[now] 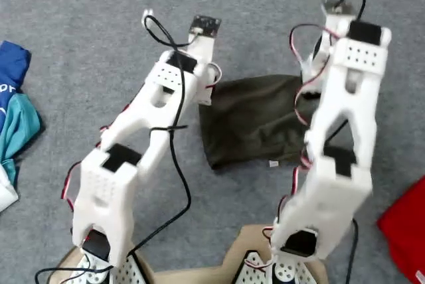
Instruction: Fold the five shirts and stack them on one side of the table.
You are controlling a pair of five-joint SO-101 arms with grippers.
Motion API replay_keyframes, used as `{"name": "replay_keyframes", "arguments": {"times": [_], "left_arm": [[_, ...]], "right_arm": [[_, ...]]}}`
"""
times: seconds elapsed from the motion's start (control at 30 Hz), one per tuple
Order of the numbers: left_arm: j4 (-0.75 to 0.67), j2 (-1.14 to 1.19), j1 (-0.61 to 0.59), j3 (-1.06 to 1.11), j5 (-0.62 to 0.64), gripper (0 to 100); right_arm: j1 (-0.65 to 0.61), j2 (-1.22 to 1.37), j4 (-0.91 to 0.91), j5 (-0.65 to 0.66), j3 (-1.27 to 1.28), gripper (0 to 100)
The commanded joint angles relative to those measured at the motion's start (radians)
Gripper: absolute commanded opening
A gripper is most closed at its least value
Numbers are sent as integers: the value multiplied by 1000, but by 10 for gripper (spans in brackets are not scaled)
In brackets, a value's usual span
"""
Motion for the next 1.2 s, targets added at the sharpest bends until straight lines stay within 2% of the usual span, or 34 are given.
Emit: {"name": "replay_keyframes", "arguments": {"times": [0.0, 0.13, 0.27, 0.4, 0.5, 0.57, 0.77, 0.87, 1.0, 1.1, 1.17], "left_arm": [[-20, 65, -3, -129, 0, 19], [37, 163, -3, -285, 0, 19], [97, 275, -3, -410, -3, 19], [164, 384, -23, -522, -5, 19], [244, 437, -34, -628, -51, 19], [311, 464, -38, -692, -106, 19], [411, 532, -81, -844, -118, 19], [509, 533, -83, -956, -118, 19], [695, 526, -74, -1243, -117, 19], [695, 461, -60, -1270, -107, 18], [697, 355, -38, -1186, -63, 18]], "right_arm": [[-24, -268, -132, -31, 401, 5], [-38, -392, -301, -31, 679, 5], [-28, -389, -514, -26, 858, 5], [15, -309, -618, -18, 931, 5], [84, -226, -641, 49, 923, 5], [125, -177, -643, 80, 898, 5], [160, -156, -628, 137, 846, 8], [105, -223, -537, 163, 808, 9], [12, -367, -379, 158, 725, 9], [-45, -478, -285, 81, 664, 9], [-61, -541, -226, 41, 631, 9]]}}
